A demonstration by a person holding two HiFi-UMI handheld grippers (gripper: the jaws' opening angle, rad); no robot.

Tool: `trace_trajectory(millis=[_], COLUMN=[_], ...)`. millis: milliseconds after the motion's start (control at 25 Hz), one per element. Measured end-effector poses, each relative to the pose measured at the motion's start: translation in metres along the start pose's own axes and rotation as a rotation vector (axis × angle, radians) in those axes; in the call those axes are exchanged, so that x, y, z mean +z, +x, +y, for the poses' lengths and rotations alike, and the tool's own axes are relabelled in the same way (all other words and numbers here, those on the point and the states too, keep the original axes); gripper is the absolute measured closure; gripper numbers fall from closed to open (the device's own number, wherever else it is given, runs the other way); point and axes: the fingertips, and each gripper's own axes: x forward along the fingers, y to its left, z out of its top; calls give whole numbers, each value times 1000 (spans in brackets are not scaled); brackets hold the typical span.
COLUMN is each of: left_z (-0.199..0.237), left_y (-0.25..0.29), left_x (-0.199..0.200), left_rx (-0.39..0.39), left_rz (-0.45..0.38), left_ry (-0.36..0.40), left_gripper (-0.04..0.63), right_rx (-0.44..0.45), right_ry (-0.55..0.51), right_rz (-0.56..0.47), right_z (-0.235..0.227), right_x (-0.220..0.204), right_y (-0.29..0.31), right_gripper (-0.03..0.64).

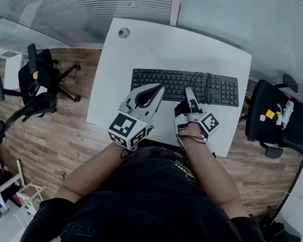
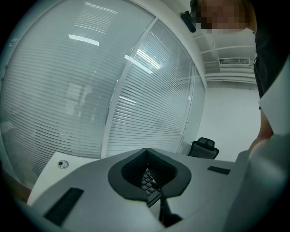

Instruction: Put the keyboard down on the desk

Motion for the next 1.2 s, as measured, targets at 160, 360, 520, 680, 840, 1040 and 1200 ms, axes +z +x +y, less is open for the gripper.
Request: trace_trajectory(millis=[160, 360, 520, 680, 840, 1040, 1200], left_z=[4, 8, 9, 9, 7, 8, 6], left_y=[4, 10, 11, 10, 11, 9, 8], left_x=[-11, -23, -32, -42, -46, -50, -52], left_rx=[6, 14, 16, 26, 29, 43, 41], left_rz=[28, 58, 84, 111, 123, 123, 123], left_ry=[-15, -27, -34, -37, -44, -59, -63], left_gripper=[581, 580, 580, 581, 580, 581, 580], right_rx=[-55, -68, -86, -103, -99, -124, -125], right_ry=[7, 21, 34, 69, 78, 106, 95], right_rz=[3, 8, 5, 13, 10, -32, -46], right_z=[-24, -40, -56, -69, -74, -85, -84], right_x=[1, 2, 0, -5, -3, -3, -2], right_y=[-1, 3, 4, 5, 5, 6, 5], right_gripper=[531, 531, 529, 529, 529, 529, 531])
